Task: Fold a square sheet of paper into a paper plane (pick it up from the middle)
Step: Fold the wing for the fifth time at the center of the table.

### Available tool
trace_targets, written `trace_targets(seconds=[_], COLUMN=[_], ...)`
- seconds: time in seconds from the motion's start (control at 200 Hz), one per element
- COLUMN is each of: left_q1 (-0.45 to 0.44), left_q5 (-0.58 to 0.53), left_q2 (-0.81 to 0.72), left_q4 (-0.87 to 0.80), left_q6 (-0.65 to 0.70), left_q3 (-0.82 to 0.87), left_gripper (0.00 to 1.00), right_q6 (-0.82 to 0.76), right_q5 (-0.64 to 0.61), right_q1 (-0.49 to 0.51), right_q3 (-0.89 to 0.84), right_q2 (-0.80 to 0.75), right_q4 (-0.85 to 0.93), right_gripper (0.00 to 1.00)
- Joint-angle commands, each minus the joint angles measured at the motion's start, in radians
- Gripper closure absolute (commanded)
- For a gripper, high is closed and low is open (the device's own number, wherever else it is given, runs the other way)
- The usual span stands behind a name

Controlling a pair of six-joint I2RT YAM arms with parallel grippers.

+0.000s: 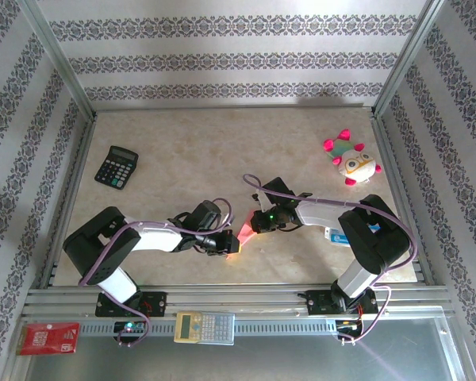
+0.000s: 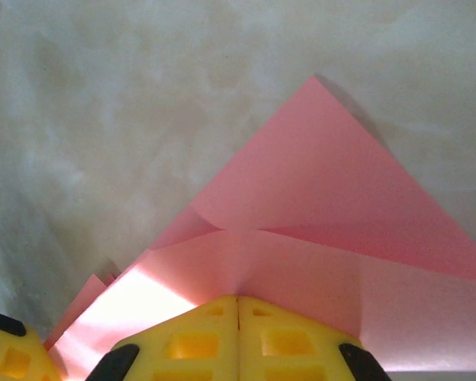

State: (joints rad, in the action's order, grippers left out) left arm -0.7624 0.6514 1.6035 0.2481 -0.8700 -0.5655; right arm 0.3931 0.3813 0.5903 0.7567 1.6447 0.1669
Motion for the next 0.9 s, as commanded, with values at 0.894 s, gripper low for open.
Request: trace_targets(seconds=[0.894], left_q1=[0.034], left_q5=[-0.055], left_q2=[0.051], left_q4=[-0.093], left_q6=[-0.011], left_q3=[0.098], left_gripper=[1.00], right_q6=[-0.011], right_q5=[-0.054], right_q1=[-0.016], right_q3=[0.017], right_q2=[0.034], right_q4=[0.069], right_gripper=[0.86])
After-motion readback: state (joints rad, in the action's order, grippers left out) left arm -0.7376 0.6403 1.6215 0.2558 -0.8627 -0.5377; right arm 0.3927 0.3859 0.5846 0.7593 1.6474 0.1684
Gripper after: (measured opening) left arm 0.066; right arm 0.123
